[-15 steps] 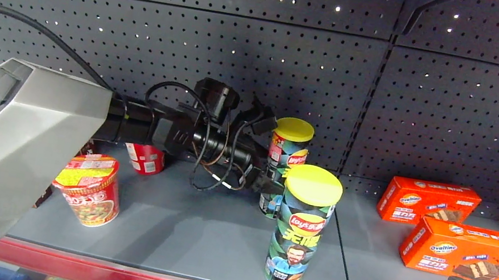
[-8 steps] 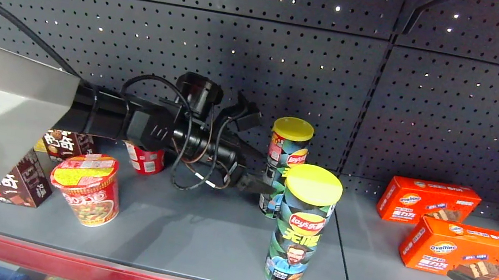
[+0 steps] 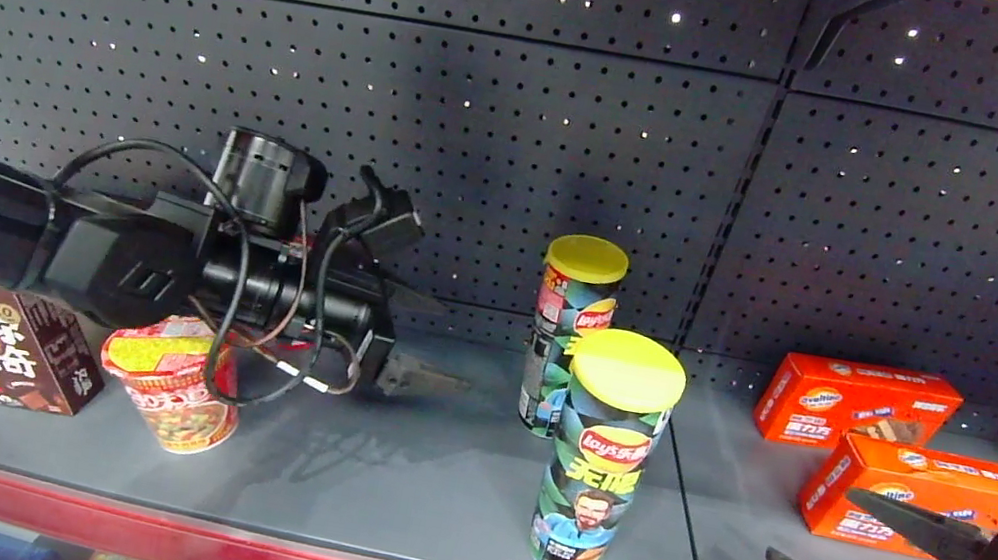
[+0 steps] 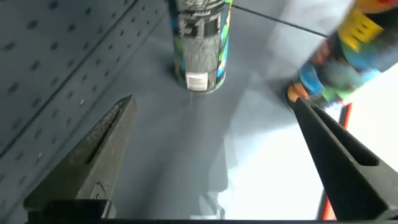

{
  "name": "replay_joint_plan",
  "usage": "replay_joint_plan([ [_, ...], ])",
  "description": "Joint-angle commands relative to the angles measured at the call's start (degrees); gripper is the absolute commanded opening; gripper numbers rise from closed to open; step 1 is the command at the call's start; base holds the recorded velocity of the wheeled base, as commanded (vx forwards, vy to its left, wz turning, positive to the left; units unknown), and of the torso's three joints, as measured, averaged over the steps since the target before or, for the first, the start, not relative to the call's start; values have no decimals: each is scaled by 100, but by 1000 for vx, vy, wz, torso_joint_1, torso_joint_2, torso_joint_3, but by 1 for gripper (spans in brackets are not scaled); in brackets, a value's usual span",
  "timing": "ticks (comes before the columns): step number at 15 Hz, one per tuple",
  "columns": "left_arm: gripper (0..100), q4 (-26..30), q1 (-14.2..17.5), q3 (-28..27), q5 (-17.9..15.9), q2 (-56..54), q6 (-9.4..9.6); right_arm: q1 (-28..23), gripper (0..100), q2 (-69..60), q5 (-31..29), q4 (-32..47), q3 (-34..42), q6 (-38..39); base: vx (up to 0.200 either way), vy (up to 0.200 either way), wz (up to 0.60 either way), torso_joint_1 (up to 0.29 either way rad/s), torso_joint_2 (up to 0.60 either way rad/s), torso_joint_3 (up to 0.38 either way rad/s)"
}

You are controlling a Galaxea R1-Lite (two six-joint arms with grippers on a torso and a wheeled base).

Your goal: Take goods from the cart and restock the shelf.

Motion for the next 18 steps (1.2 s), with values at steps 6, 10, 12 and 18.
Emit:
replay_joint_plan([
  [6, 100, -439, 411, 962, 588, -1205, -90, 417, 100, 2020, -827, 250, -1097, 7, 0, 0, 0, 0, 0, 0],
  [10, 100, -668, 420, 1093, 729, -1258, -107, 549, 100, 2609, -968, 303, -1519, -2, 0, 0, 0, 0, 0, 0],
  [12, 100, -791, 429, 1137, 808, -1267, -265, 716, 100, 2714, -968, 303, -1633, 7, 0, 0, 0, 0, 0, 0],
  [18, 100, -940, 429, 1155, 852, -1258, -353, 953, 100, 2846, -977, 285, -1712, 7, 0, 0, 0, 0, 0, 0],
])
